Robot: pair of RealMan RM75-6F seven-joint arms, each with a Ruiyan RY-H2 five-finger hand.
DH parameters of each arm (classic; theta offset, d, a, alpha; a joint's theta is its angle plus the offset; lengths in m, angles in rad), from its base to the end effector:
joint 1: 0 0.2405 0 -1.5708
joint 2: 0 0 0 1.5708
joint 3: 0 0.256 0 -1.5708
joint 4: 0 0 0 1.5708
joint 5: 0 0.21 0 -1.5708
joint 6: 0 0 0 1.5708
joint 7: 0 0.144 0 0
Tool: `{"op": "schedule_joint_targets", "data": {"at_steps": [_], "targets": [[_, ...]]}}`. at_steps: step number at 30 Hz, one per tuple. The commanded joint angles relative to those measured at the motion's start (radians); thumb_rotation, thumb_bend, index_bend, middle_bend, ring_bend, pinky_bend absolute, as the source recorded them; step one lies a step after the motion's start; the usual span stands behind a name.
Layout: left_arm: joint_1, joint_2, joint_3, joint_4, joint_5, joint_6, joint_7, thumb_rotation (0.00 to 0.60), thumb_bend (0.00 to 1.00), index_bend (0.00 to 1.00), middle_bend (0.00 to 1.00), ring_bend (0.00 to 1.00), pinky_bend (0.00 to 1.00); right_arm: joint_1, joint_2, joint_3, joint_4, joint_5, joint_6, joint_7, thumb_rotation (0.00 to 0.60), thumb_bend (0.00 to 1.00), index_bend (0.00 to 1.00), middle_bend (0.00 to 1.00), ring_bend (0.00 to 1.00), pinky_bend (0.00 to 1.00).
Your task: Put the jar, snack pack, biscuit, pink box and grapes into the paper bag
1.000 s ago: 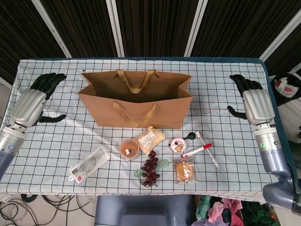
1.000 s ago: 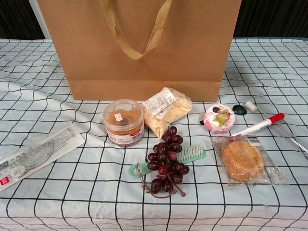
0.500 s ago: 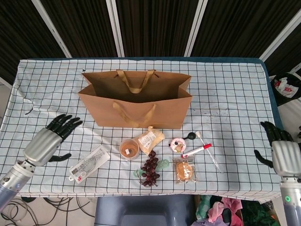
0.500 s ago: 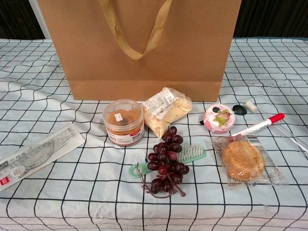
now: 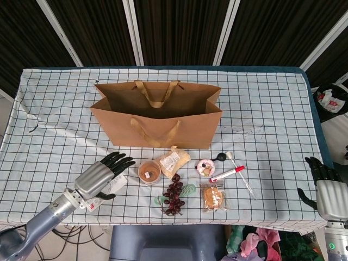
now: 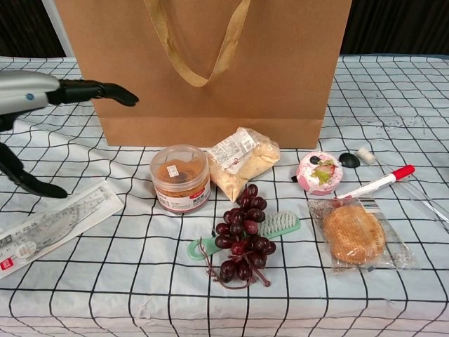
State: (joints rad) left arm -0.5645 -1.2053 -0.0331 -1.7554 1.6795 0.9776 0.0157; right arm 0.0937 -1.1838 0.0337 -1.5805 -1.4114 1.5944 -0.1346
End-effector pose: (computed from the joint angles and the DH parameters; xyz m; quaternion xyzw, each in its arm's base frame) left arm -0.1657 0.2564 0.0477 -0.8125 -0.3316 -0.3898 0.2791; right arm -0.3172 -0.1795 0.1580 0.5682 -0.3486 0.3681 0.6481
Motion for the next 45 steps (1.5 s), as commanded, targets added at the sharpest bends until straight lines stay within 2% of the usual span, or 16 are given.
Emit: {"op": "schedule_joint_targets", "data": {"at_steps": [1,8,22,25,31,40,45], "targets": [[-0.064,-0.076,-0.040,0.051,-0.069,-0.081,-0.001,0.600,0.09,0.04,0.06,0.00,0.08,-0.003,-0.003,0.006,0.007,-0.005,0.000,0.015,0.600,0.19,0.13,0.12,0.20,0.22],[-0.128,-0.190,-0.085,0.138,-0.123,-0.123,0.009,0.600,0.10,0.08,0.08,0.02,0.10,-0.008,-0.007,0.014,0.027,-0.009,-0.008,0.029,0.600,0.19,0.13,0.12,0.20,0.22],[-0.213,-0.280,-0.094,0.222,-0.222,-0.239,0.035,0.600,0.13,0.09,0.12,0.04,0.12,-0.017,-0.006,0.027,0.039,-0.016,-0.015,0.049,0.600,0.19,0.13,0.12,0.20,0.22],[-0.223,-0.297,-0.088,0.245,-0.228,-0.248,0.034,0.600,0.17,0.10,0.14,0.07,0.15,-0.019,-0.006,0.030,0.041,-0.014,-0.019,0.050,0.600,0.19,0.13,0.12,0.20,0.22],[-0.233,-0.321,-0.079,0.272,-0.212,-0.230,0.018,0.600,0.23,0.15,0.23,0.17,0.26,-0.021,-0.008,0.036,0.042,-0.017,-0.021,0.048,0.600,0.19,0.13,0.12,0.20,0.22],[-0.234,-0.322,-0.060,0.292,-0.190,-0.200,-0.012,0.600,0.26,0.23,0.36,0.31,0.42,-0.028,-0.014,0.046,0.026,-0.011,-0.023,0.062,0.600,0.19,0.13,0.12,0.20,0.22],[-0.221,-0.299,-0.071,0.270,-0.163,-0.128,-0.041,0.600,0.28,0.26,0.38,0.32,0.43,-0.036,-0.016,0.059,0.019,-0.001,-0.010,0.058,0.600,0.19,0.13,0.12,0.20,0.22]]}}
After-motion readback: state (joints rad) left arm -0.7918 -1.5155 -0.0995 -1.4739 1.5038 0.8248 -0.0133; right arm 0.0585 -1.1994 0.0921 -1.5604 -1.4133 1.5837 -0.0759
